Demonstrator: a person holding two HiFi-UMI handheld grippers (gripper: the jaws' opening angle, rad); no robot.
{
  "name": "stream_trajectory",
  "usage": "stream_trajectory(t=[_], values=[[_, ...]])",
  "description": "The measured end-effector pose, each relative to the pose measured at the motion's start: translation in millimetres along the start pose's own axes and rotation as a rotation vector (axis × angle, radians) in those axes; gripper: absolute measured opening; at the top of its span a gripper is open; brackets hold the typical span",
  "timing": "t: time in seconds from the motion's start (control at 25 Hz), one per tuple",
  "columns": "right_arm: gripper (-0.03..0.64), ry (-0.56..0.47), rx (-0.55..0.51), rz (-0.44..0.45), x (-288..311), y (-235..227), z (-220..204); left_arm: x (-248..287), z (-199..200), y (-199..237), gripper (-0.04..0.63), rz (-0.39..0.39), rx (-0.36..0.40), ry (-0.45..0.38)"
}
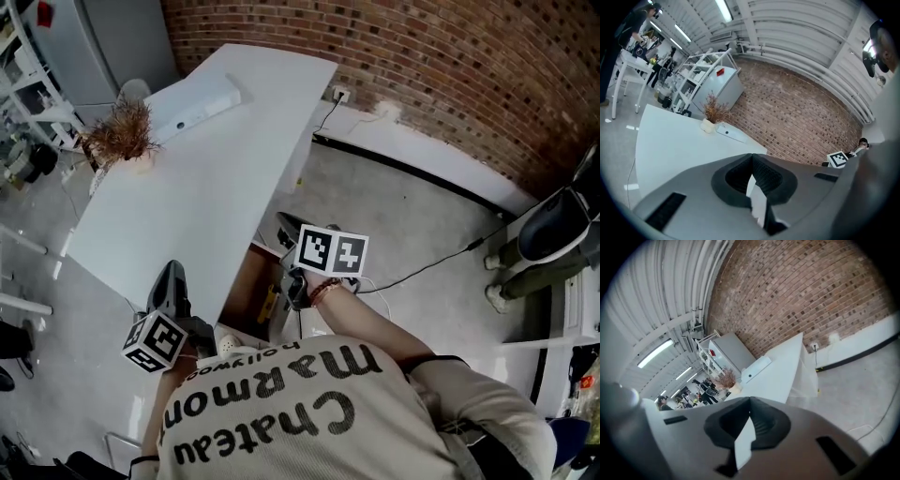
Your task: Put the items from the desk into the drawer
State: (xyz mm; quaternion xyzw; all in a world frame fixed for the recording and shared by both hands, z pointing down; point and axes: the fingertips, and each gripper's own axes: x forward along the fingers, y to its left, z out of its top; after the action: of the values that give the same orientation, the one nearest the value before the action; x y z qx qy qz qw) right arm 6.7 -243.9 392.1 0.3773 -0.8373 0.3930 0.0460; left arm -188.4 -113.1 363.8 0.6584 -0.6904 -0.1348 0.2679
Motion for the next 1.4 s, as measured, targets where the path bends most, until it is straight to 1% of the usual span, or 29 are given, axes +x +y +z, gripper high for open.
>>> stream_trajectory(t=[0.16,0.28,0.48,0.6,0.88,1.4], values=[[0.003,-0.056,-0.093,0.042,-11,18,25,0,13,-22,0.002,-0.035,0.017,-0.036],[0.003,-0.091,-0.166,0.057,-17,25,35,-2,18,-31,0.002,-0.041,0.021,-0.07],[0.003,-0.114,-0.224,0.08,-27,35,39,-6,16,-50,0.002,-0.068,0.035,-0.082],[0.003,-0.116,-0.258,0.091,-32,40,39,-10,15,-54,0.002,-0.068,0.03,-0.088],[0.003,-0.116,-0.287,0.106,-44,48,36,-23,17,-58,0.002,-0.06,0.023,-0.105],[0.003,-0.114,-0.31,0.11,-54,52,22,-38,6,-56,0.002,-0.05,0.023,-0.086]])
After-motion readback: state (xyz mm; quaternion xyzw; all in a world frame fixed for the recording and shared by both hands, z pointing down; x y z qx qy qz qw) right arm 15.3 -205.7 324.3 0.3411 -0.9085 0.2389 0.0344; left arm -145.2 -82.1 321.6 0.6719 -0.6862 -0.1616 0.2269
